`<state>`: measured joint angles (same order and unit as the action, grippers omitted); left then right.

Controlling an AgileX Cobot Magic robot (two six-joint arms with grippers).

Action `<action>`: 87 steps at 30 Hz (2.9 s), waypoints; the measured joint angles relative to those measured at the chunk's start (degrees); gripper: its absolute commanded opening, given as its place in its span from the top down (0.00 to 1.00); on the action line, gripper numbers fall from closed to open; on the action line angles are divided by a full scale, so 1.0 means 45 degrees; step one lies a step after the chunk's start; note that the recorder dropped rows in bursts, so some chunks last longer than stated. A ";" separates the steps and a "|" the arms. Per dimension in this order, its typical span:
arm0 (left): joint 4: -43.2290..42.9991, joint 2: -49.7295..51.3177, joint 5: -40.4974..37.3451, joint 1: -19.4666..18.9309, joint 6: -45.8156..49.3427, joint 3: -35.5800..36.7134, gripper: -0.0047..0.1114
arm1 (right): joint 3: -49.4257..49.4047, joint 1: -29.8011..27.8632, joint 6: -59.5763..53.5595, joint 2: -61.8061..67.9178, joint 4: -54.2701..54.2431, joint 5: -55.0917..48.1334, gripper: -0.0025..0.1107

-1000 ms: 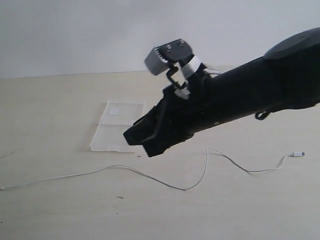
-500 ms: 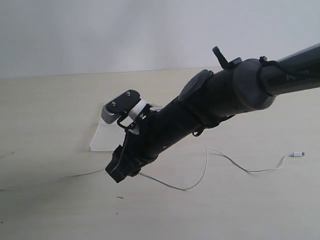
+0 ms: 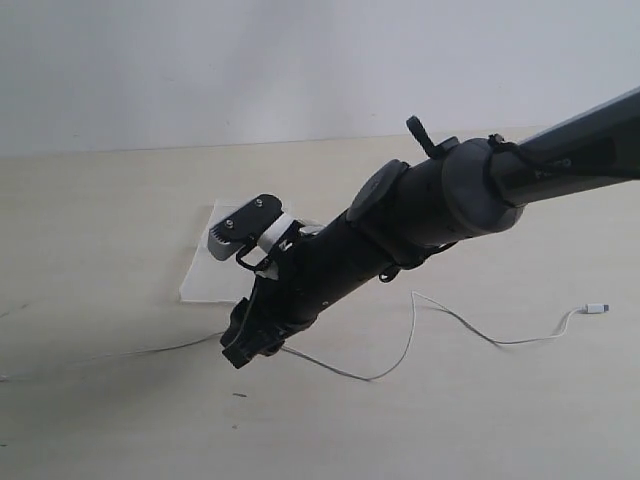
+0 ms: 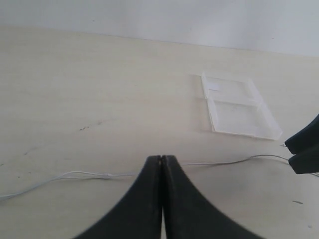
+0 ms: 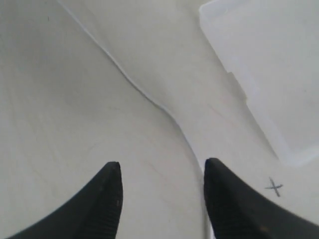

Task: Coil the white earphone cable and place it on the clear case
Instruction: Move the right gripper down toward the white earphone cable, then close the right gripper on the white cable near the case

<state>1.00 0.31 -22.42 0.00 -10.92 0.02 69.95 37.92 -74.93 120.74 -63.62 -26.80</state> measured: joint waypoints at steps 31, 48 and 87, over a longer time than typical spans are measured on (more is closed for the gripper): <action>0.0000 0.0000 0.0000 0.0000 0.0000 0.0000 0.96 | 0.0722 0.0000 0.0576 0.0891 0.2343 0.0543 0.58; 0.0000 0.0000 0.0000 0.0000 0.0000 0.0000 0.96 | 0.0771 0.0323 0.0667 0.0914 0.3112 0.0987 0.68; 0.0000 0.0000 0.0000 0.0000 0.0000 0.0000 0.96 | 0.0711 0.0522 0.2941 -0.1344 0.5339 0.0978 0.98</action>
<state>1.00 0.31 -22.42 0.00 -10.92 0.02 73.15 40.26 -61.69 114.69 -39.59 -22.40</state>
